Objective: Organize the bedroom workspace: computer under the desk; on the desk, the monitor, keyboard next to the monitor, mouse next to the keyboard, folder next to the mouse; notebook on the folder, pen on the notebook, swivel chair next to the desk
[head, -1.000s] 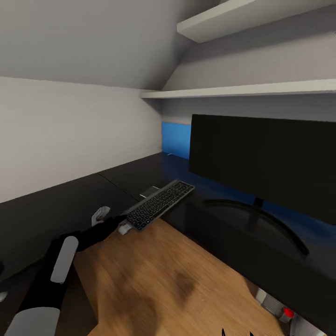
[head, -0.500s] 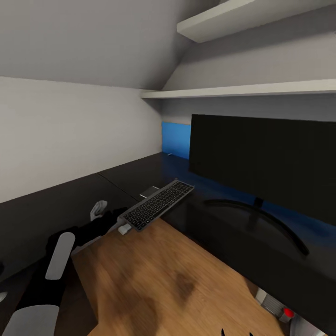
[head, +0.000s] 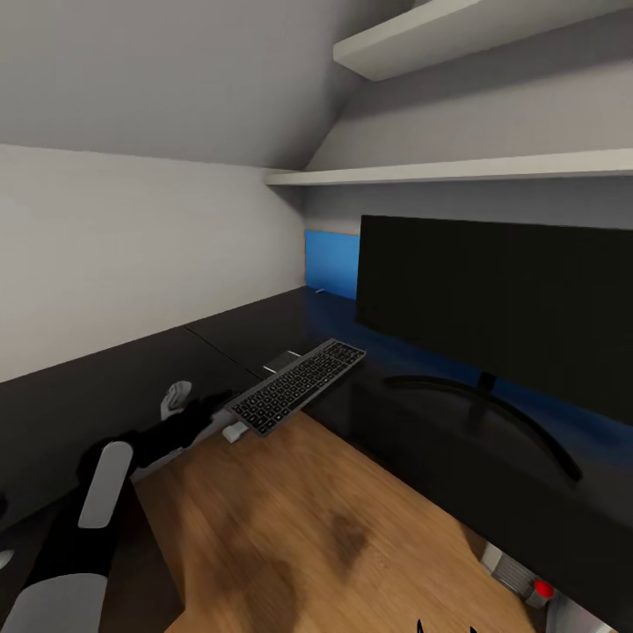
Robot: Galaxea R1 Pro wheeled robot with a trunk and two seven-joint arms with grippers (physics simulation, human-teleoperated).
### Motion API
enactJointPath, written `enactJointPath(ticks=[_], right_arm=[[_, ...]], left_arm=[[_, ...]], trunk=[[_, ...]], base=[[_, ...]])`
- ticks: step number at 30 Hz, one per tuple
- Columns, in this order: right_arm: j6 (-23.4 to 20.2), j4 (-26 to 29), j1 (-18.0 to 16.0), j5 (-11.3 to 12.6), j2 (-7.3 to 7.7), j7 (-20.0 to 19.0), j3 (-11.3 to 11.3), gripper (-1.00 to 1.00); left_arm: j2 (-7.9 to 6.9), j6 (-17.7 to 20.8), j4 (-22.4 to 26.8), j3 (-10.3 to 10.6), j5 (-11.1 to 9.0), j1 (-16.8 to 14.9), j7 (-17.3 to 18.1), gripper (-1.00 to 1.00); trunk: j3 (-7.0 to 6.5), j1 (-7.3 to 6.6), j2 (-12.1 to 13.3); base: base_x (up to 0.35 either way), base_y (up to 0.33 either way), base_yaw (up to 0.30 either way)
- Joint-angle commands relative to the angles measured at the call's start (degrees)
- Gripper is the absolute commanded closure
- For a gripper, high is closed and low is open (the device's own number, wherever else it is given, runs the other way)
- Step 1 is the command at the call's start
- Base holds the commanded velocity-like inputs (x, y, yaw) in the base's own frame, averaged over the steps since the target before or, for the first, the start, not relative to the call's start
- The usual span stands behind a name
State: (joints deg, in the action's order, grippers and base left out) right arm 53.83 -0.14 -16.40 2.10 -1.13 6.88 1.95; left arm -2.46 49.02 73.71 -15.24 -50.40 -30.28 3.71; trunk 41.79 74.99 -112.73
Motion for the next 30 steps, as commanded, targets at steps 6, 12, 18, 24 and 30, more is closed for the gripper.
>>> enactJointPath(ticks=[6, 12, 18, 24, 30], right_arm=[[0.1, -0.1, 0.0, 0.2, -0.02, 0.2, 0.2, -1.0], [0.1, -0.1, 0.0, 0.2, -0.02, 0.2, 0.2, -1.0], [0.1, -0.1, 0.0, 0.2, -0.04, 0.2, 0.2, -1.0], [0.1, -0.1, 0.0, 0.2, -0.05, 0.2, 0.2, -1.0], [0.1, -0.1, 0.0, 0.3, -0.06, 0.2, 0.2, -1.0]], left_arm=[[0.08, 0.3, -5.0, -4.5, -2.1, 0.0, 0.6, -1.0], [0.08, 0.2, -7.6, -5.6, -3.0, -0.1, 0.6, -1.0], [0.25, 0.2, -8.9, -5.6, -3.1, 0.0, 0.6, -1.0], [0.31, 0.2, -9.4, -5.5, -3.1, 0.0, 0.6, -1.0], [0.5, 0.1, -10.3, -5.4, -3.1, -0.1, 0.7, -1.0]], trunk=[[0.06, -0.01, 0.0], [0.06, -0.01, 0.0], [0.06, -0.01, 0.0], [0.06, -0.01, 0.0], [0.06, -0.01, 0.0]], base=[[0.0, 0.0, 0.0], [0.0, 0.0, 0.0], [0.0, 0.0, 0.0], [0.0, 0.0, 0.0], [0.0, 0.0, 0.0]])
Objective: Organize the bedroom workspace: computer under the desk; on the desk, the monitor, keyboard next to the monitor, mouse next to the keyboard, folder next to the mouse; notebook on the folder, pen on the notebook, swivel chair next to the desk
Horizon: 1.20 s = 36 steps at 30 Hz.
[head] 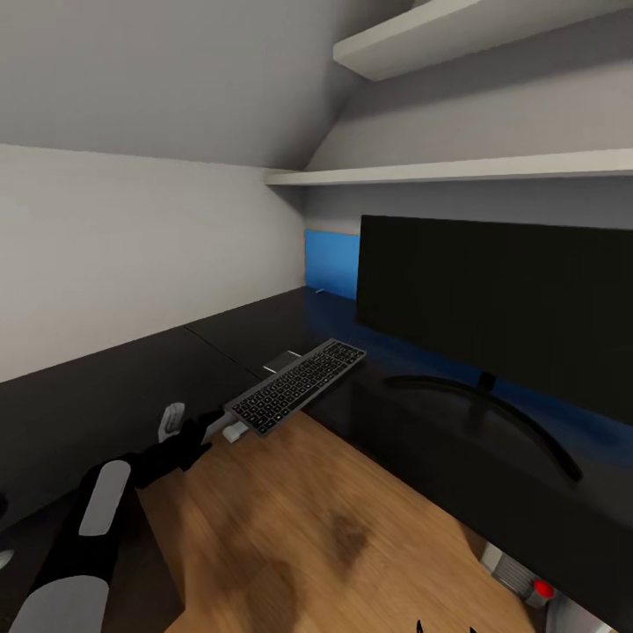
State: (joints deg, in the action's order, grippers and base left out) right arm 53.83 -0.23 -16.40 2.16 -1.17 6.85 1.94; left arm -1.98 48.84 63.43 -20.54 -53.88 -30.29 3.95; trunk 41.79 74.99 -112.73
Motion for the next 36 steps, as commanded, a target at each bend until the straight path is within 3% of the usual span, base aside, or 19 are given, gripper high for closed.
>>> enactJointPath(ticks=[1, 36], right_arm=[[0.1, 0.0, 0.0, 0.2, -0.01, 0.2, 0.3, -1.0], [0.1, -0.1, 0.0, 0.2, -0.06, 0.2, 0.3, -1.0]], left_arm=[[0.06, 0.3, 0.0, -0.1, 0.4, 0.0, 0.4, -1.0], [0.75, 0.3, -0.2, 0.0, 0.5, 0.0, 0.4, -1.0]], trunk=[[0.06, -0.01, 0.0], [0.06, -0.01, 0.0]], base=[[0.0, 0.0, 0.0], [0.035, -0.02, 0.0]])
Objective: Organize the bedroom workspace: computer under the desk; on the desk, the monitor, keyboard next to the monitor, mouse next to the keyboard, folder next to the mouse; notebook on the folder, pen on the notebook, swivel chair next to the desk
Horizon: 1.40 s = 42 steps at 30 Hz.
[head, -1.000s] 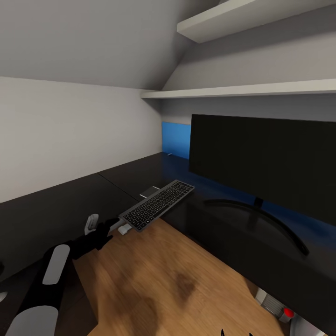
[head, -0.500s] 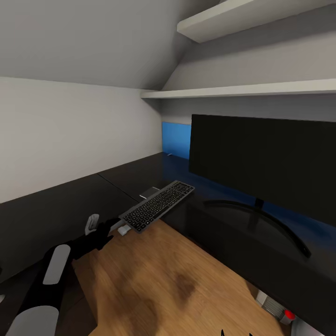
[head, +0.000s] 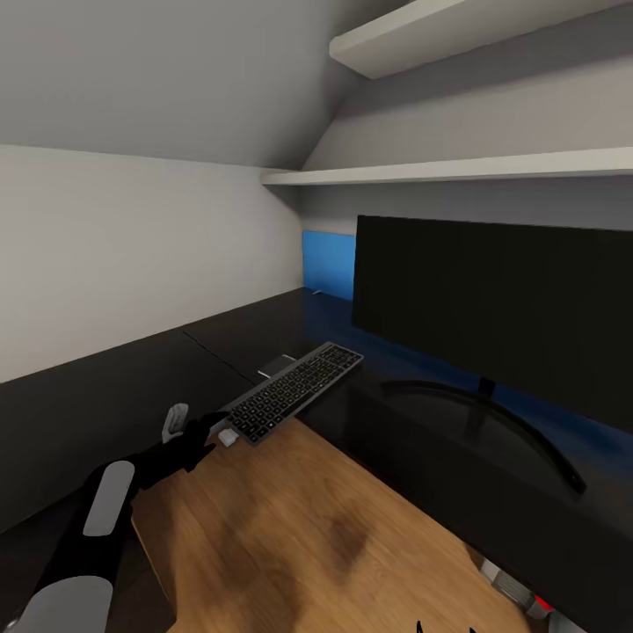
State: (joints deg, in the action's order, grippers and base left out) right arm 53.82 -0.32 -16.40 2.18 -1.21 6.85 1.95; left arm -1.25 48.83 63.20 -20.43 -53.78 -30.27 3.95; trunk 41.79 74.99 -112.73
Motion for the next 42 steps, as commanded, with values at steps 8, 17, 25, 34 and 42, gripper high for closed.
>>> enactJointPath(ticks=[8, 17, 25, 34, 42], right_arm=[[0.1, 0.0, 0.0, 0.2, 0.01, 0.2, 0.2, -1.0], [0.1, 0.0, 0.0, 0.2, 0.02, 0.2, 0.2, -1.0], [0.1, 0.0, 0.0, 0.2, -0.01, 0.2, 0.2, -1.0], [0.1, -0.1, 0.0, 0.2, 0.02, 0.2, 0.2, -1.0], [0.2, -0.6, 0.8, 0.1, 0.45, -0.5, 0.2, -1.0]], left_arm=[[0.42, 0.3, 0.0, -0.1, 0.5, 0.0, 0.4, -1.0], [0.81, 0.2, 0.0, -0.1, 0.4, 0.0, 0.5, -1.0], [0.96, 0.2, 0.0, -0.2, 0.4, 0.0, 0.5, -1.0], [0.88, 0.2, -0.5, -0.1, 0.5, 0.0, 1.3, -1.0], [0.93, 0.1, -0.7, -0.1, 0.5, 0.0, 1.2, -1.0]], trunk=[[0.06, -0.01, 0.0], [0.06, -0.01, 0.0], [0.06, -0.01, 0.0], [0.06, -0.01, 0.0], [0.06, -0.01, 0.0]], base=[[0.001, -0.001, 0.0], [0.008, 0.0, 0.0], [0.119, -0.044, 0.0], [0.024, -0.012, 0.0], [0.001, 0.0, 0.0]])
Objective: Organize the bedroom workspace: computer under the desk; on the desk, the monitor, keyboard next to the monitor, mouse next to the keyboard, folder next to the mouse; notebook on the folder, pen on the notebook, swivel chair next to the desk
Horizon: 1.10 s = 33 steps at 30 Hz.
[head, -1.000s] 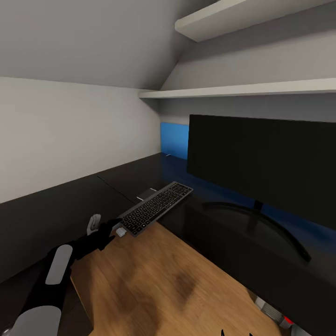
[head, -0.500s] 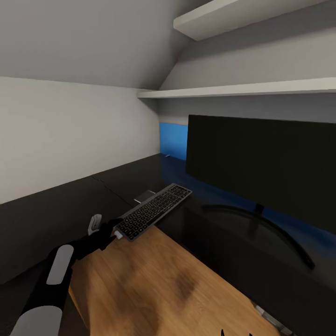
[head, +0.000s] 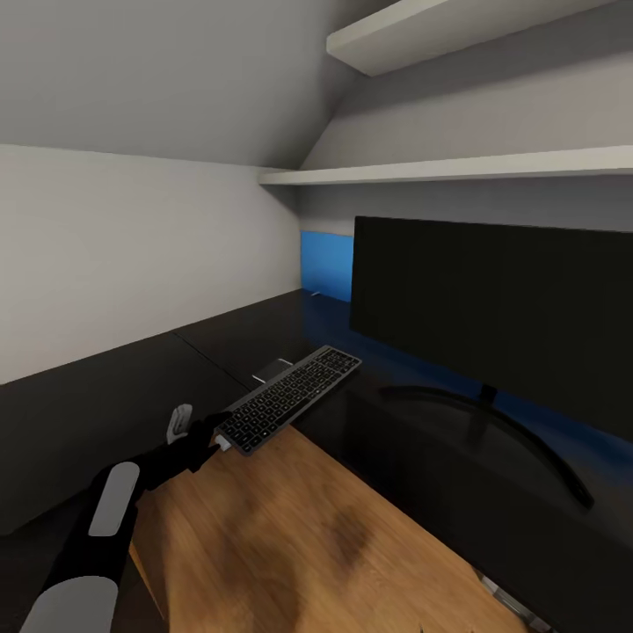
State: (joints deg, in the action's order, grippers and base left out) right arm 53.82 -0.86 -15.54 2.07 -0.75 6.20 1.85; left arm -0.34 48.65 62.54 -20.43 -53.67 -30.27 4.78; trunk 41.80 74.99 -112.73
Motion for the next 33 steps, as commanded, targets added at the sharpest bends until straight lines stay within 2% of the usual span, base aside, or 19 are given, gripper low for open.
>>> enactJointPath(ticks=[1, 5, 9, 13, 17, 22, 33], right_arm=[[0.2, -0.1, 0.4, 0.2, 0.07, 0.1, 0.3, -1.0], [0.5, -0.1, 2.0, 0.1, 0.62, 0.1, 0.3, -1.0], [5.5, -0.1, 6.1, -0.7, 1.1, 0.0, 0.3, -1.0], [6.2, -0.2, 8.5, -1.1, 1.16, 0.0, 0.3, -1.0], [6.2, -0.2, 11.8, -3.8, 1.23, 0.0, 0.3, -1.0], [6.2, -0.3, 13.1, -5.7, 1.3, 0.0, 0.3, -1.0], [6.2, -0.3, 13.4, -5.9, 1.28, 0.0, 0.3, -1.0]], left_arm=[[0.04, 0.3, 0.0, -0.1, 0.4, 0.0, 0.4, -1.0], [0.07, 0.3, 0.0, -0.1, 0.5, 0.0, 0.4, -1.0], [0.01, 0.4, 0.0, -0.1, 0.6, 0.0, 0.4, -1.0], [0.0, 0.4, 0.0, -0.1, 0.7, 0.0, 0.5, -1.0], [-0.04, 0.4, 0.0, -0.1, 0.7, 0.0, 0.4, -1.0], [-0.02, 0.3, 0.0, -0.1, 0.7, 0.0, 0.4, -1.0], [0.03, 0.2, 0.0, 0.1, 0.6, 0.0, 0.4, -1.0]], trunk=[[0.05, -0.01, 0.0], [0.05, -0.01, 0.0], [0.05, -0.01, 0.0], [0.05, -0.01, 0.0], [0.05, -0.01, 0.0], [0.05, -0.01, 0.0], [0.05, -0.01, 0.0]], base=[[0.0, 0.0, 0.0], [0.0, 0.0, 0.0], [0.0, 0.0, 0.0], [0.0, 0.0, 0.0], [0.0, 0.0, 0.0], [0.0, 0.0, 0.0], [0.0, 0.0, 0.0]])
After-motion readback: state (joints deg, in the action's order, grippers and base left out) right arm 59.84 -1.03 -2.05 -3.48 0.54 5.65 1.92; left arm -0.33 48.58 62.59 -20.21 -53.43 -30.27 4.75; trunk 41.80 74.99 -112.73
